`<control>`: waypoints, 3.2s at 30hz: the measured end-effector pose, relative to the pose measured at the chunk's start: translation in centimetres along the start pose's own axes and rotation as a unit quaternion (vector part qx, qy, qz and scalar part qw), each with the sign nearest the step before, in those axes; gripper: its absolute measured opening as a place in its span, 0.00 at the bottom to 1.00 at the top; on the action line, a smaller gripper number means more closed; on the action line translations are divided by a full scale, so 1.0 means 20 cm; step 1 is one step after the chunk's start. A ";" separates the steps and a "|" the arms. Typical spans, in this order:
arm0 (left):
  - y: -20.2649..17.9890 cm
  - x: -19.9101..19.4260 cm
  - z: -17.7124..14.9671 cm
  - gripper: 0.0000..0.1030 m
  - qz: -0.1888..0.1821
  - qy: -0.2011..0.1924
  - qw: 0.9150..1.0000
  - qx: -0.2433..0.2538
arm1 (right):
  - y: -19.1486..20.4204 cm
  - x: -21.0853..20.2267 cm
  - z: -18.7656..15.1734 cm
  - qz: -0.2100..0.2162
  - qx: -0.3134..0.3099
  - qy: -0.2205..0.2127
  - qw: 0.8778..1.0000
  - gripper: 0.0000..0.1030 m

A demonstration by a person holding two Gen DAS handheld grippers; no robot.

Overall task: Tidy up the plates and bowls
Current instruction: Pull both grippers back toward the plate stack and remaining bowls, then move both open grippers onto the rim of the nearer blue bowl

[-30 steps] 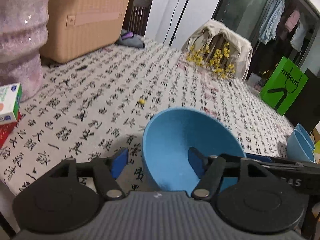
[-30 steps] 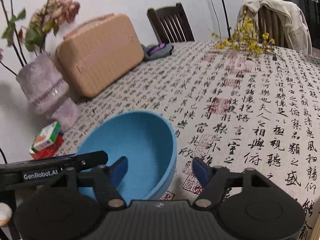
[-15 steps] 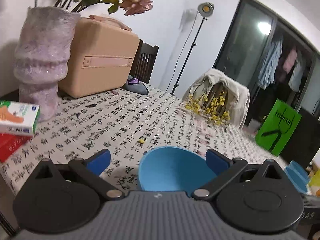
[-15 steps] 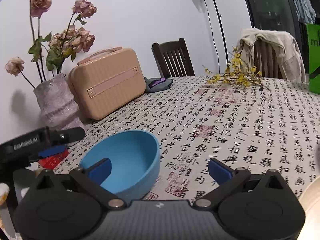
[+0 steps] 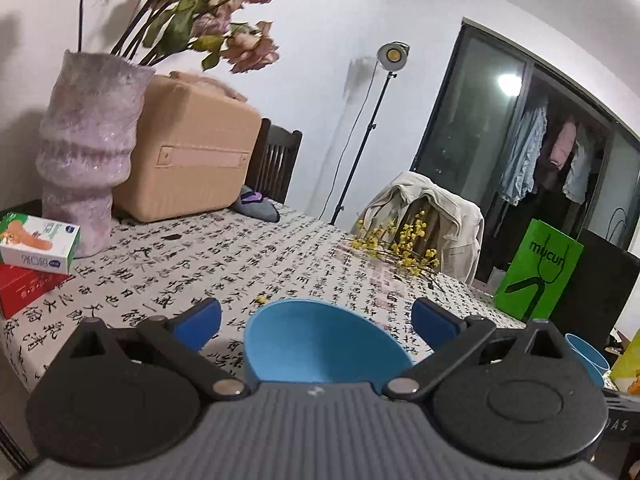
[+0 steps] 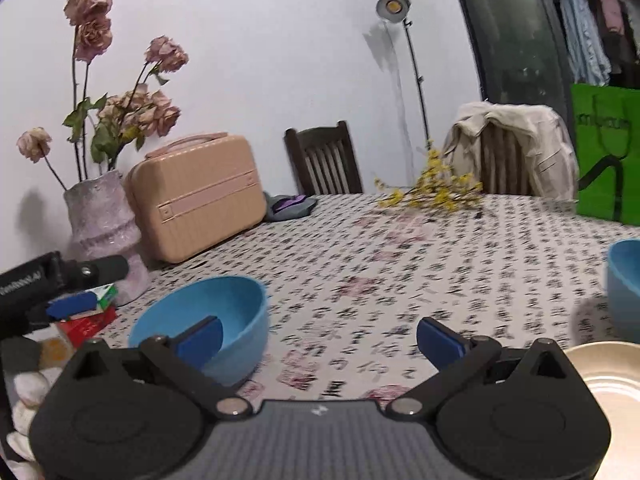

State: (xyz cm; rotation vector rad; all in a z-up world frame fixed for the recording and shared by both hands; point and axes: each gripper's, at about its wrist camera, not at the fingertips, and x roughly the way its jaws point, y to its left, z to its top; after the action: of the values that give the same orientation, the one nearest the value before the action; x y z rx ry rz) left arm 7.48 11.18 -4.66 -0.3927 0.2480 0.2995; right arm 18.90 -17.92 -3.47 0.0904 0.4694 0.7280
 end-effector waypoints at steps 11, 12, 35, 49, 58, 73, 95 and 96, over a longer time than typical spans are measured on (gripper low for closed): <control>-0.08 -0.01 -0.03 1.00 -0.013 0.005 1.000 0.013 | -0.22 -0.22 -0.01 -0.065 0.001 -0.040 0.997 1.00; -0.09 -0.01 -0.03 1.00 -0.012 0.005 1.000 0.014 | -0.23 -0.23 -0.02 -0.067 0.003 -0.042 0.997 1.00; -0.30 0.08 -0.10 1.00 -0.034 0.026 0.998 0.037 | -0.59 -0.51 -0.20 -0.149 0.034 -0.069 0.986 1.00; -0.52 0.15 -0.15 1.00 -0.068 0.043 0.994 0.069 | -0.75 -0.58 -0.28 -0.177 0.064 -0.072 0.980 1.00; -0.77 0.28 -0.21 1.00 -0.107 0.071 0.988 0.087 | -0.86 -0.59 -0.24 -0.183 0.070 -0.066 0.978 1.00; -0.88 0.42 -0.26 1.00 -0.176 0.095 0.975 0.094 | -0.83 -0.58 -0.22 -0.219 0.052 -0.067 0.972 1.00; -0.86 0.41 -0.22 1.00 -0.202 0.114 0.965 0.120 | -0.78 -0.55 -0.13 -0.265 0.041 -0.087 0.960 1.00; -0.85 0.41 -0.22 1.00 -0.201 0.115 0.966 0.118 | -0.78 -0.55 -0.12 -0.262 0.040 -0.088 0.960 1.00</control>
State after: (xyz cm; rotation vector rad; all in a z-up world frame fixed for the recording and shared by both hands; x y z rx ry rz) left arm 19.95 -3.70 -5.22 -0.2334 0.4189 -0.1766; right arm 20.39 -36.94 -5.14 0.1006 0.3295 0.1781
